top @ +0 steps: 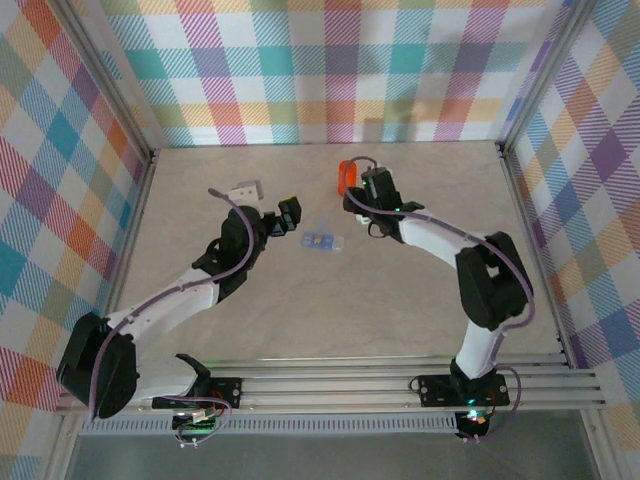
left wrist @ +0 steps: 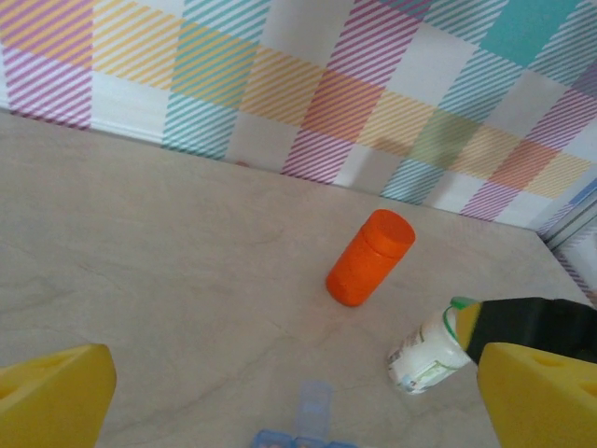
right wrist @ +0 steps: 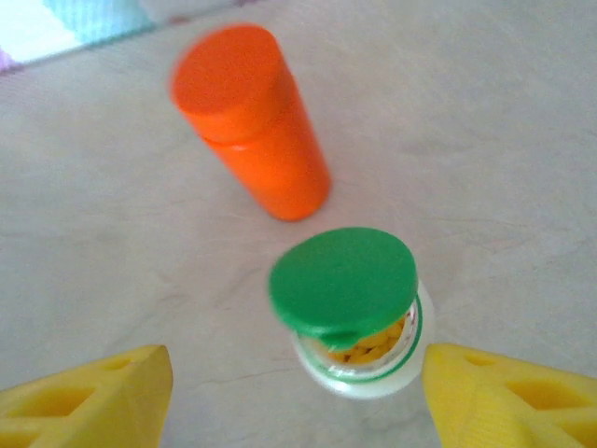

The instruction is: Sort the pills into containers

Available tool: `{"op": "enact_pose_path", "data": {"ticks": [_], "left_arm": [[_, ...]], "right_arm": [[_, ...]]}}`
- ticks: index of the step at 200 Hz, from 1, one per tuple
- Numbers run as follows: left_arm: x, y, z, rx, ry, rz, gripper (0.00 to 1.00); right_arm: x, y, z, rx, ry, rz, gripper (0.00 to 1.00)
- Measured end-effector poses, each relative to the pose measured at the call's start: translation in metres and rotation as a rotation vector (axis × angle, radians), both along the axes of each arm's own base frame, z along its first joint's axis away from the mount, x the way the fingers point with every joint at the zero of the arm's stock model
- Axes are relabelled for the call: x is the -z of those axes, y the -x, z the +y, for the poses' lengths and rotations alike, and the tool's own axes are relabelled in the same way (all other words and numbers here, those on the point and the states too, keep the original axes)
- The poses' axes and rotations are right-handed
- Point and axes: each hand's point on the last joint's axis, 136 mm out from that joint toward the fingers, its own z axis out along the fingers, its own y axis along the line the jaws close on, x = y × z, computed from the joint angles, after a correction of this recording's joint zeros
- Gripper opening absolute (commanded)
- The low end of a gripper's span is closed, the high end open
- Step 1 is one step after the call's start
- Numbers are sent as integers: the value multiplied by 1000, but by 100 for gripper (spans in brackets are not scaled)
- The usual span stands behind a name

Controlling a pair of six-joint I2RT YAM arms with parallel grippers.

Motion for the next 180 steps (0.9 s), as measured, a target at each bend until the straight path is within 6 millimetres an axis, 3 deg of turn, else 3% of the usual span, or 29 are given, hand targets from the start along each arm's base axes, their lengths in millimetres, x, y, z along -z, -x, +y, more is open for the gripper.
{"op": "enact_pose_path", "data": {"ticks": [25,47,101,180], "left_arm": [[3,-21,-19,13,49,51,92],[15,-41,-39,31,90,107,86],[52,-89,-101,117,239,260,76],[96,-124,-172,202,356,411,53]], "right_arm": [[-29,10,-11,-53,-58,-19,69],[-36,5,-24,-93,-94,-15,63],[-18,-21,-47,-164,-196,57,53],[14,-38,-33,-248,-284,98,48]]}}
